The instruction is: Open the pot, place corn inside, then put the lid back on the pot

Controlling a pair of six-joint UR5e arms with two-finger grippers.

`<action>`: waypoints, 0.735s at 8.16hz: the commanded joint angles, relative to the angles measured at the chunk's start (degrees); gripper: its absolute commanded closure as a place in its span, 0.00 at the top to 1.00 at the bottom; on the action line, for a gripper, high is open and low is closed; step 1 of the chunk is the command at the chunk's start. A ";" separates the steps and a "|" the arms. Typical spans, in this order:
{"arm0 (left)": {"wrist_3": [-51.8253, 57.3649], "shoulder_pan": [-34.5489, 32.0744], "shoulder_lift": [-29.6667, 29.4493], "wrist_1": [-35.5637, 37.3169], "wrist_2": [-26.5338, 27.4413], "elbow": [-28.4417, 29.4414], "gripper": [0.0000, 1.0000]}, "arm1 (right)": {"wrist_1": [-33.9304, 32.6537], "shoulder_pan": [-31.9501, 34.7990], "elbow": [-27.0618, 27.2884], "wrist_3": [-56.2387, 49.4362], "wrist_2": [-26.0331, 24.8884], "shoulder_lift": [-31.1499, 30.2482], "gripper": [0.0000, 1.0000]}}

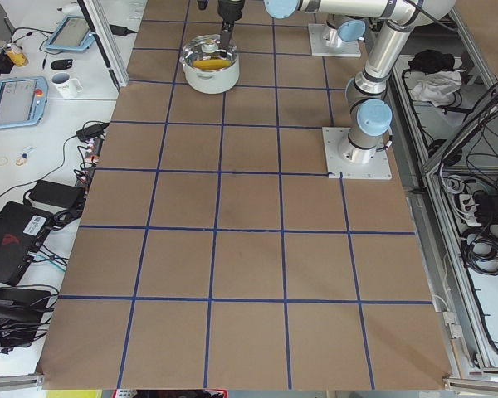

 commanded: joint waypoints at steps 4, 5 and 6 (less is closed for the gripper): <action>-0.26 -0.06 -0.93 0.30 -0.01 -0.54 1.00 | 0.06 0.00 0.36 0.00 -0.03 0.02 1.00; -0.26 0.03 -1.02 0.39 -0.01 -0.45 1.00 | 0.06 0.00 0.36 0.00 -0.03 0.02 1.00; -0.26 0.03 -0.85 0.39 -0.09 -0.02 1.00 | 0.06 0.00 0.36 0.00 0.06 0.02 1.00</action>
